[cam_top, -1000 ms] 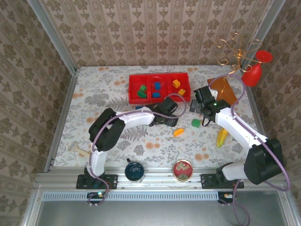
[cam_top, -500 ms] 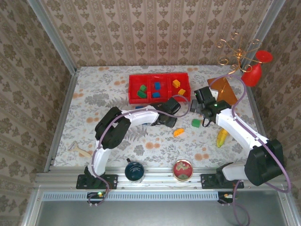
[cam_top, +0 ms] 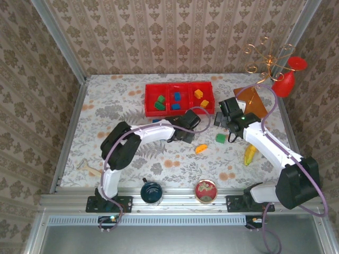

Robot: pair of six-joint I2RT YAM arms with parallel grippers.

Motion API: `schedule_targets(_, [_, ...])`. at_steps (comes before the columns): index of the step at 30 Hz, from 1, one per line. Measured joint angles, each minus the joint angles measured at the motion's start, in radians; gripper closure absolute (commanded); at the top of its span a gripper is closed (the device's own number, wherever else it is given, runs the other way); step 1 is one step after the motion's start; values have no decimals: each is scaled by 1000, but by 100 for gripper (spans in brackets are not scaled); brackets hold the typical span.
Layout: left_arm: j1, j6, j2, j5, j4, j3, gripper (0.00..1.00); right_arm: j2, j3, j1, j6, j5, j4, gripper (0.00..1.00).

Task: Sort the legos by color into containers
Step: Pick up the lego from the center of the table, then place the lego in the container.

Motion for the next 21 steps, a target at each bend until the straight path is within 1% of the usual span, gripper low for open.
schedule_targets(6, [38, 7, -201, -39, 43, -93, 75, -13, 0, 0, 0, 0, 0, 0])
schedule_targets(11, [124, 26, -355, -59, 64, -155, 74, -20, 0, 0, 0, 0, -1, 0])
schedule_targets(15, [224, 57, -414, -57, 64, -171, 74, -22, 0, 0, 1, -2, -1, 0])
schedule_targets(18, [304, 90, -423, -38, 64, -172, 74, -22, 0, 0, 5, -5, -1, 0])
schedule_targets(21, [364, 121, -423, -7, 64, -172, 74, -22, 0, 0, 12, -8, -1, 0])
